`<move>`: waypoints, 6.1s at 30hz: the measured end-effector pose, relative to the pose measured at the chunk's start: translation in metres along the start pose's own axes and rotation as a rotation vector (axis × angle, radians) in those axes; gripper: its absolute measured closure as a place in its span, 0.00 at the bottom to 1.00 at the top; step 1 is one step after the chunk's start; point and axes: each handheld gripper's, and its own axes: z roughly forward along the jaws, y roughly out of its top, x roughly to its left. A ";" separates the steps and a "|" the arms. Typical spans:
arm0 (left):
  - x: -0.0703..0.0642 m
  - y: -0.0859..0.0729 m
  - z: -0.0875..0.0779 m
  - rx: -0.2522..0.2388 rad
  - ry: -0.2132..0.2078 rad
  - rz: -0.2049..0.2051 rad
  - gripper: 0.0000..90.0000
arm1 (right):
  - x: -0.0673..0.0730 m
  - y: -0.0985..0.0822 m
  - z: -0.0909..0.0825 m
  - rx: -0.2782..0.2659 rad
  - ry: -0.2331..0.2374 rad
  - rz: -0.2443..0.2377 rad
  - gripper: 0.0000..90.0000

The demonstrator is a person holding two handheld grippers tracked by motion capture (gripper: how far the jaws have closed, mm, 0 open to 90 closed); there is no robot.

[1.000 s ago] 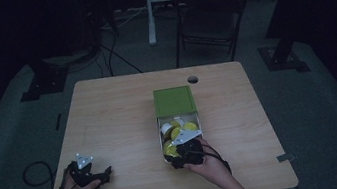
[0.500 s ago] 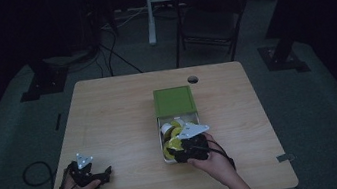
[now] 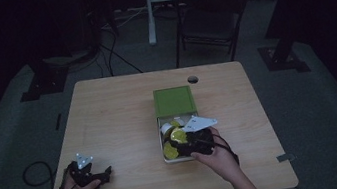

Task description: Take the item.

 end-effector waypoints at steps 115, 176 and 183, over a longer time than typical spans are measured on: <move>0.000 0.000 0.000 0.000 0.000 -0.001 0.02 | -0.138 -0.115 -0.072 0.094 -0.320 0.276 0.17; 0.000 0.000 0.000 0.000 0.000 0.000 0.02 | -0.072 -0.138 -0.010 0.237 0.129 -0.165 0.13; 0.000 -0.001 0.000 -0.001 -0.003 0.001 0.02 | -0.074 -0.143 -0.007 0.226 0.151 -0.143 0.12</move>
